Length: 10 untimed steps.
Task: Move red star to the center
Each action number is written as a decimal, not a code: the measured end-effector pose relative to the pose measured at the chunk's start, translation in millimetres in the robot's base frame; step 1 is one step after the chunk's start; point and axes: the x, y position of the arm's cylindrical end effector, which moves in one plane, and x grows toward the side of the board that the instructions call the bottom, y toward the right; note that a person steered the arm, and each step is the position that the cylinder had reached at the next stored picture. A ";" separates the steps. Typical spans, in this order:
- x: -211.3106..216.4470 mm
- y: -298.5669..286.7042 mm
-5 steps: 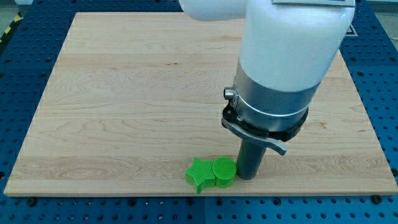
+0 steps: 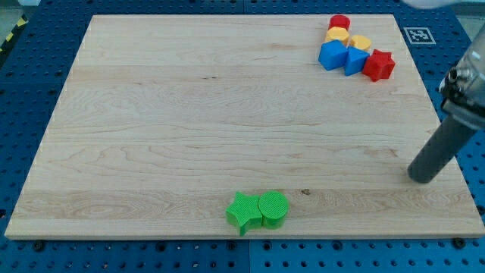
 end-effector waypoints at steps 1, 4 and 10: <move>-32.2 19.1; -38.3 61.4; -177.1 80.9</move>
